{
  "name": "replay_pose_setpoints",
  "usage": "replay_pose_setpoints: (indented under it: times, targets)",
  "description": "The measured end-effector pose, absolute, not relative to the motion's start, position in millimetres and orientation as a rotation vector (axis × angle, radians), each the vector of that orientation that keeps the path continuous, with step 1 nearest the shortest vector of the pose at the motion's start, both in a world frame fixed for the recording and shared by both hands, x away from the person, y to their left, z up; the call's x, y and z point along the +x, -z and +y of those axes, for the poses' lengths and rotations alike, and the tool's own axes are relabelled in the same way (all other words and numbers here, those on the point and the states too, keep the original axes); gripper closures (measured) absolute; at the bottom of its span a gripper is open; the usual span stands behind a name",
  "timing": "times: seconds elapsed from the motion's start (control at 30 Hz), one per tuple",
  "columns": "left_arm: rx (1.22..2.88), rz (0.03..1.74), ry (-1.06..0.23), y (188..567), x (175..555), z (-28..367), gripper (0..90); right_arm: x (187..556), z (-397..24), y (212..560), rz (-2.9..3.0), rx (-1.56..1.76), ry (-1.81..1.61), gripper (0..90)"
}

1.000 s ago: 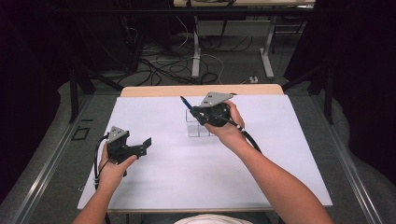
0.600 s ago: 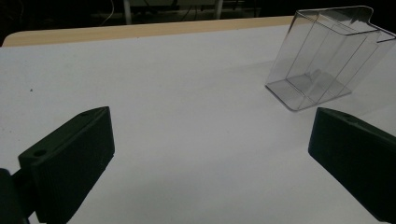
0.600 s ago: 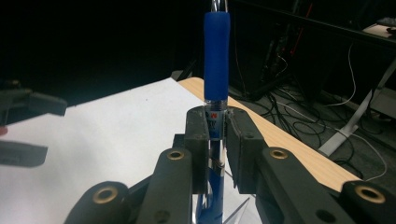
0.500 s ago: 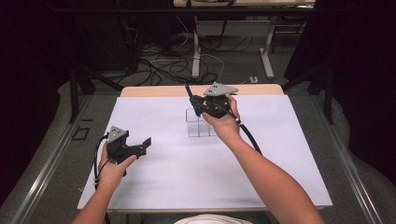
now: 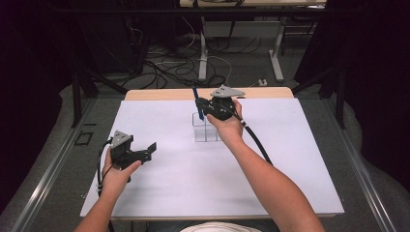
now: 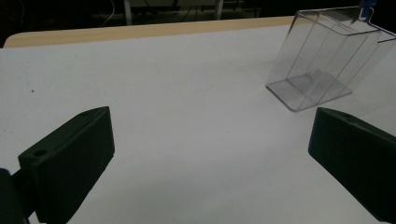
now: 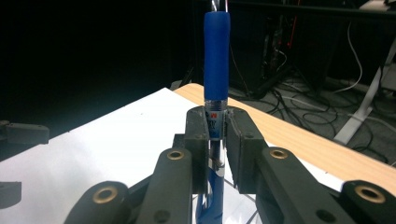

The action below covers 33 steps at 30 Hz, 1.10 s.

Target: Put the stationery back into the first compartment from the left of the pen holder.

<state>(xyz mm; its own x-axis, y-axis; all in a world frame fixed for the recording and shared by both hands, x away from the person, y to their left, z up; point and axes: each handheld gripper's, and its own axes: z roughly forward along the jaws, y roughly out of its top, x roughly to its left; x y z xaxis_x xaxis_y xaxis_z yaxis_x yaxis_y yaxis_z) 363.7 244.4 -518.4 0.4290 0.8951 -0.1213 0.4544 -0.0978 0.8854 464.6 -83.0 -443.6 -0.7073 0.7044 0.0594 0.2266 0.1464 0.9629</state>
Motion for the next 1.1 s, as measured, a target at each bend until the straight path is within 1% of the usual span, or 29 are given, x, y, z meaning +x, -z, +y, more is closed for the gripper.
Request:
replay_pose_setpoints:
  times: [0.3,0.73,1.1]
  targets:
    - [1.725,1.175,-0.574,518,364,244,0.4,469,-76,455,2.04,0.957,-1.599,79.5]
    - [1.726,1.174,-0.574,518,364,244,0.4,469,-66,468,2.11,0.949,-1.54,79.4]
    - [1.728,1.174,-0.573,519,364,244,0.4,468,-69,473,2.17,0.961,-1.492,78.3]
